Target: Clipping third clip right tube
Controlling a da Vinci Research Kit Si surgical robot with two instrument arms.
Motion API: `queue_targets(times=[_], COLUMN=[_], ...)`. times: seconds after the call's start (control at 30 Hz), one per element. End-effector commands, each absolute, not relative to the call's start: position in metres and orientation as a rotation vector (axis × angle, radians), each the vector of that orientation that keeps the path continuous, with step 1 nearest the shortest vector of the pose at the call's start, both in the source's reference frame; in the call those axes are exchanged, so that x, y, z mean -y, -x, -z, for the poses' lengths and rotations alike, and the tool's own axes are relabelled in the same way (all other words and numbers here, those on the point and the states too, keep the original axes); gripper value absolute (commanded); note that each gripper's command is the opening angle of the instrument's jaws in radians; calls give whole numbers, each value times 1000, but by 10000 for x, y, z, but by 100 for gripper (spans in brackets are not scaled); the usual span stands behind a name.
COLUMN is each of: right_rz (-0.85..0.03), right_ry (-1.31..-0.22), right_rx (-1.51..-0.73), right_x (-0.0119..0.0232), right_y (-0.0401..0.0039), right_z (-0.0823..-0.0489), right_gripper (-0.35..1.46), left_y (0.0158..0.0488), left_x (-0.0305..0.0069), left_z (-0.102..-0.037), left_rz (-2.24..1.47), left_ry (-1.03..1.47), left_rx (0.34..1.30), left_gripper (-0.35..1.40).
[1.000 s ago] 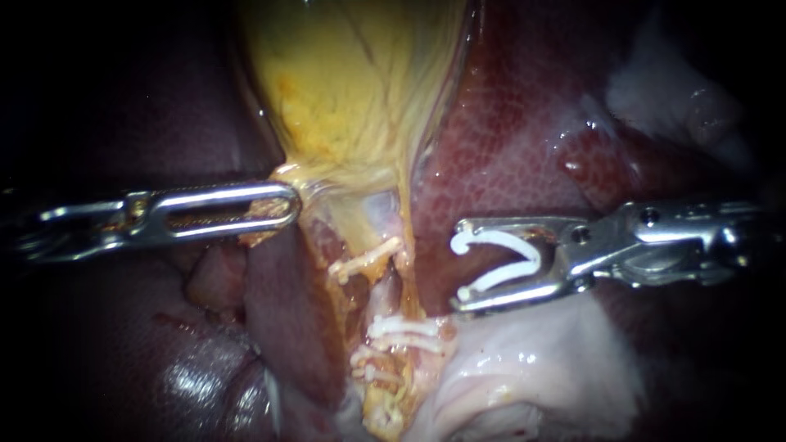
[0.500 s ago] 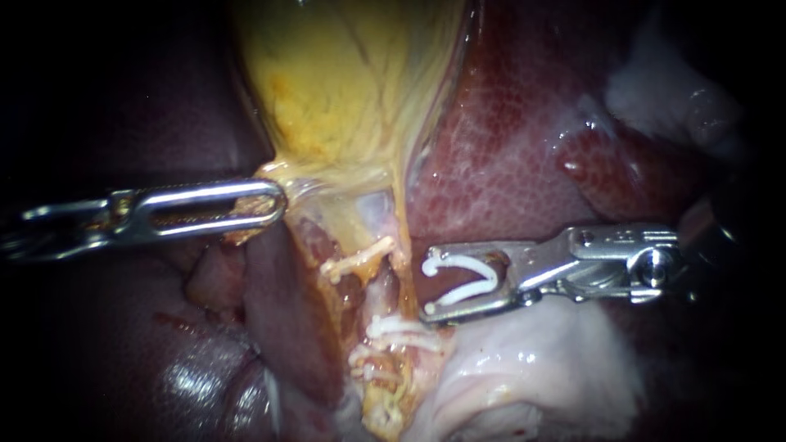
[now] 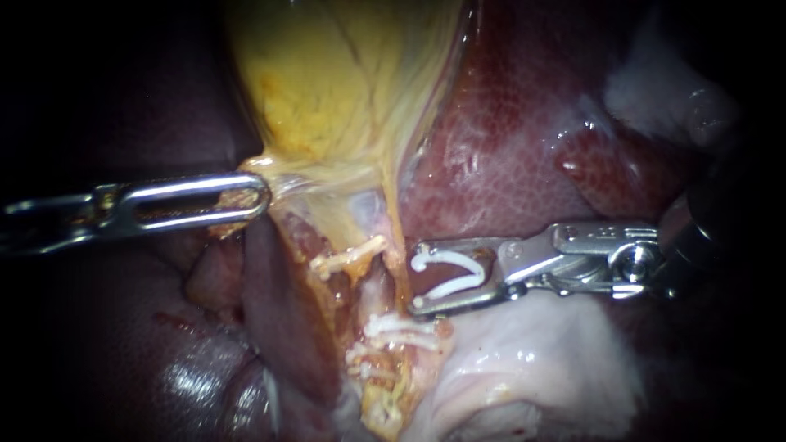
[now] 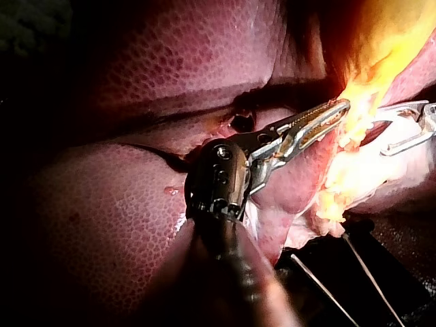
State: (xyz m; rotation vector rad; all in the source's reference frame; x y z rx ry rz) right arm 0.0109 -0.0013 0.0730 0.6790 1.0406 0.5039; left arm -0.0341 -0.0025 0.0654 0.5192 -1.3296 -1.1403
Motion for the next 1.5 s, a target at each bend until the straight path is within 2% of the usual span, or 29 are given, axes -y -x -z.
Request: queue_targets(times=[0.03, 0.33, 0.67, 1.03, 1.5], right_rz=[-503, -497, -482, -521, -572], right_ry=[-680, -717, -806, -937, -971], right_rx=[-1041, -1040, -1044, -1109, -1134], right_x=[13, 20, 30, 29, 14], right_y=[-111, -132, -149, -159, -169], right_z=[-731, -741, -739, -733, -728], right_gripper=[58, 58, 56, 54, 53], left_y=[341, 338, 326, 321, 321], left_x=[25, 24, 10, 5, 6], left_z=[-654, -655, -673, -685, -694], left_rz=[1140, 1145, 1160, 1167, 1165], left_ry=[-520, -515, -500, -491, -487], left_rx=[1330, 1328, 1323, 1321, 1322], left_gripper=[-35, -35, -35, -35, -35])
